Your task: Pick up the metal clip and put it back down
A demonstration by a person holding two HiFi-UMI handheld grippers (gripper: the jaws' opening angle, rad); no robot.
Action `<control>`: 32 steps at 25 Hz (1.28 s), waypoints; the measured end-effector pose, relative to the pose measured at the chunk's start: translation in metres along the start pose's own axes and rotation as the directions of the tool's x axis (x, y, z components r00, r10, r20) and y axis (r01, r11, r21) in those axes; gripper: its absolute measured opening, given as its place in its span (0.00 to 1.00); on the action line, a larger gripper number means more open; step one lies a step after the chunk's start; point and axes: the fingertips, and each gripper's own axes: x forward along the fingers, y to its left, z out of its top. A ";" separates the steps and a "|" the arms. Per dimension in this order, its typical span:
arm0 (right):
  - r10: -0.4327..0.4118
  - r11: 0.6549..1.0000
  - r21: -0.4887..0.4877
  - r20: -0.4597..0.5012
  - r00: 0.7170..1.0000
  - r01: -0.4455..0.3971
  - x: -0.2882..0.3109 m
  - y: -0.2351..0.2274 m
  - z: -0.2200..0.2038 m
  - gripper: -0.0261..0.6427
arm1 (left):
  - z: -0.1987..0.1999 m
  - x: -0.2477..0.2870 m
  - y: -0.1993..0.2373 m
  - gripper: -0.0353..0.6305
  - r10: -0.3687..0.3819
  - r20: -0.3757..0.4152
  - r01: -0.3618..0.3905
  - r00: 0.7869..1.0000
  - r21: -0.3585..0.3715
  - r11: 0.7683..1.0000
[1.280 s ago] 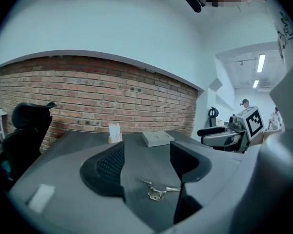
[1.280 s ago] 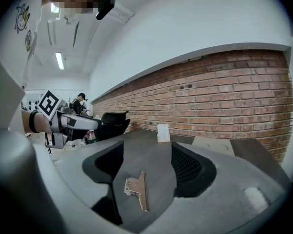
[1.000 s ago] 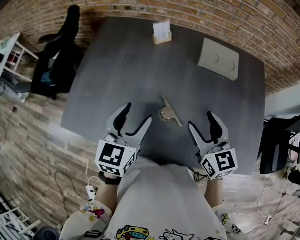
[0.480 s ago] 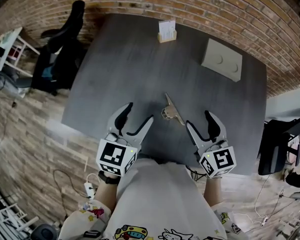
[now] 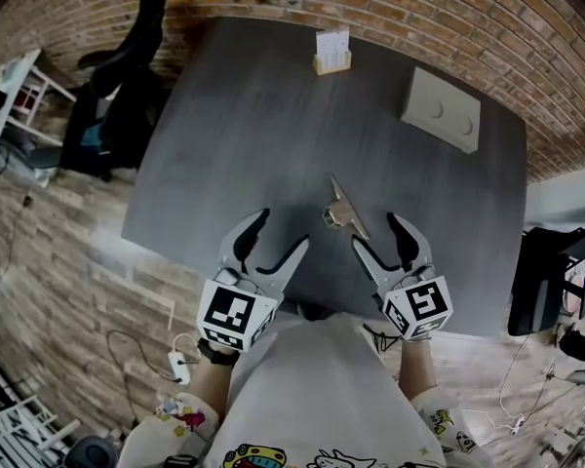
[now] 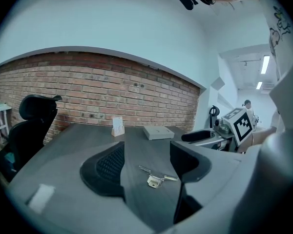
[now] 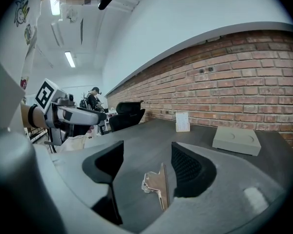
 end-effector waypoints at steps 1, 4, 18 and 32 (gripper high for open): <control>0.006 1.000 0.000 -0.009 1.000 -0.006 0.003 0.002 -0.003 0.49 | -0.003 0.000 -0.001 0.50 -0.006 -0.006 0.006 1.000 0.002 1.000; 0.017 1.000 -0.005 -0.035 0.999 -0.018 0.013 0.007 -0.012 0.49 | -0.012 -0.001 -0.001 0.50 -0.020 -0.025 0.020 0.999 0.009 1.000; 0.034 0.999 -0.008 -0.180 0.983 -0.036 0.061 0.010 -0.071 0.49 | -0.045 0.019 0.013 0.49 -0.046 -0.071 0.044 0.996 -0.026 0.999; 0.010 1.000 -0.023 -0.278 0.960 -0.018 0.094 -0.004 -0.114 0.49 | -0.082 0.038 0.019 0.47 -0.063 -0.143 0.050 0.988 -0.094 0.994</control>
